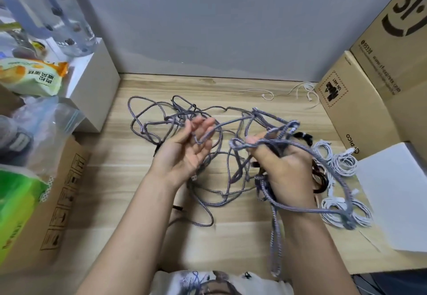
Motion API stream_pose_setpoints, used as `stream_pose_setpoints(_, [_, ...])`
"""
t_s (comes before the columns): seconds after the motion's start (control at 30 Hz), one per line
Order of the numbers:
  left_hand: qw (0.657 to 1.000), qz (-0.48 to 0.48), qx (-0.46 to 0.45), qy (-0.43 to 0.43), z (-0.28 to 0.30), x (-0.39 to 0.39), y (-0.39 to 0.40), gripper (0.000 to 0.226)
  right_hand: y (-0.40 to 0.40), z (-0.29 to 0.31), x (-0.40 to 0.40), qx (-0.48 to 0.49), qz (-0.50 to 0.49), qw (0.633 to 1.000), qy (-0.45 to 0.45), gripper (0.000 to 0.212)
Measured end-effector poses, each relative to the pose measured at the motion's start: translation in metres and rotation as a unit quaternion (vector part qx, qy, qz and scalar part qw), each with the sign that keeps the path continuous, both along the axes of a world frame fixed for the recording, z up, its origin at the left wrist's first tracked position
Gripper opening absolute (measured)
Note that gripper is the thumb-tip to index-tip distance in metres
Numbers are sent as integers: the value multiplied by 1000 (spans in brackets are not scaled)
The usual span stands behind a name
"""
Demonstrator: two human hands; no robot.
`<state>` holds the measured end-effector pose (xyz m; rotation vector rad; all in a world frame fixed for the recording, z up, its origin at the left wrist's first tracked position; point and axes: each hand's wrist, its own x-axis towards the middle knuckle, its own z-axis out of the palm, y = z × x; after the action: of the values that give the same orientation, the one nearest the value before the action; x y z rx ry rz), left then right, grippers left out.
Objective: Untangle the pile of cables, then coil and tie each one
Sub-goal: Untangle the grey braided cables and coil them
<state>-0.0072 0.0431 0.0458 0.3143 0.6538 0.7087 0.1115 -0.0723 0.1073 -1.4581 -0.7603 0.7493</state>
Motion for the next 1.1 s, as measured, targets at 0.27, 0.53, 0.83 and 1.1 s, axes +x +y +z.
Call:
stream_pose_setpoints(0.27, [992,-51,113,17,17,7,-23,30,9,-7,-8,-96,45,992,-74,35])
stream_pose_setpoints(0.53, [987,-57,146,21,22,12,-30,36,11,-16,-8,-125,104,965,-206,17])
stream_pose_setpoints(0.83, [745,-7,356,563,6,-1,-8,68,3,-17,-9,-85,79,948,-295,54])
stream_pose_setpoints(1.1, [802,-55,283,522,5,-18,28,63,-3,-14,0,-69,107,914,-386,54])
